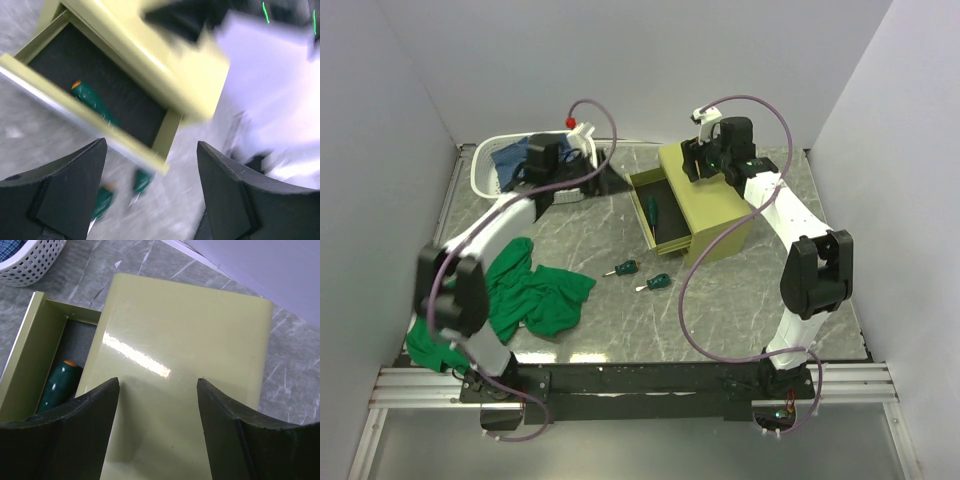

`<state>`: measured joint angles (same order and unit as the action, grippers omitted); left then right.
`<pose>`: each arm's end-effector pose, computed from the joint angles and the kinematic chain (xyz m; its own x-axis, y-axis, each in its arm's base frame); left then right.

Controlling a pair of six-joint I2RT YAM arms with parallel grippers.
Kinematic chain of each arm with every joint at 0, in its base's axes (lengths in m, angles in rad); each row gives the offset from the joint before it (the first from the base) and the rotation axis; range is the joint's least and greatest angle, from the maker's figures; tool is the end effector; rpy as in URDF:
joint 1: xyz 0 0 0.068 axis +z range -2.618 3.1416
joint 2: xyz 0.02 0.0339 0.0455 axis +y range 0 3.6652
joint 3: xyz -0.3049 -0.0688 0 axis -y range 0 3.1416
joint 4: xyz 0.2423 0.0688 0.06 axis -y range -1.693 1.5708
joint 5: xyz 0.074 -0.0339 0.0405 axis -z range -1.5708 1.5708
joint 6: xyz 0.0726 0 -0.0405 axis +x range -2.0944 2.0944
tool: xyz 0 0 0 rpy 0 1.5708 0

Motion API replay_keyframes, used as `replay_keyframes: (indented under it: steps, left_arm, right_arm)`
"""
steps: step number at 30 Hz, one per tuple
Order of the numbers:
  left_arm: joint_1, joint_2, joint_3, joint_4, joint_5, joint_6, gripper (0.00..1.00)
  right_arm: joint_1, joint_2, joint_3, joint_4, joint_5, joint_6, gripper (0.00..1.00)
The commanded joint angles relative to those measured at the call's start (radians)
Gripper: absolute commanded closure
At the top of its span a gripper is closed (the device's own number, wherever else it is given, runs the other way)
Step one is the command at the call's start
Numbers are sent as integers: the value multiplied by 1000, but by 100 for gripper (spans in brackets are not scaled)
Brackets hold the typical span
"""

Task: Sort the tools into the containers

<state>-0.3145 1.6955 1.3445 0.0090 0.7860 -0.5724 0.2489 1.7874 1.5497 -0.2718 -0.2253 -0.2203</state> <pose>0.3874 -0.1800 0.3470 -0.7298 -0.1651 -0.6634 0.5438 0.4478 -0.7097 0.4433 0.1294 0.3419 -0.3675 -0.3132 -0.8757 -0.5221 0.8487 -0.0844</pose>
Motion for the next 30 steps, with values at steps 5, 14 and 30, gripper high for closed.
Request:
replay_keyframes:
  steps: [5, 14, 30]
  left_arm:
    - [-46, -272, -376, -228, -91, 909, 23]
    - [-64, -130, -389, -202, -113, 1060, 23]
    - [-173, 150, -147, -362, -159, 1190, 31]
  right_arm:
    - [-13, 32, -56, -213, 52, 18, 26]
    - [-11, 35, -49, -214, 47, 21, 26]
    - [-11, 36, -54, -210, 55, 12, 25]
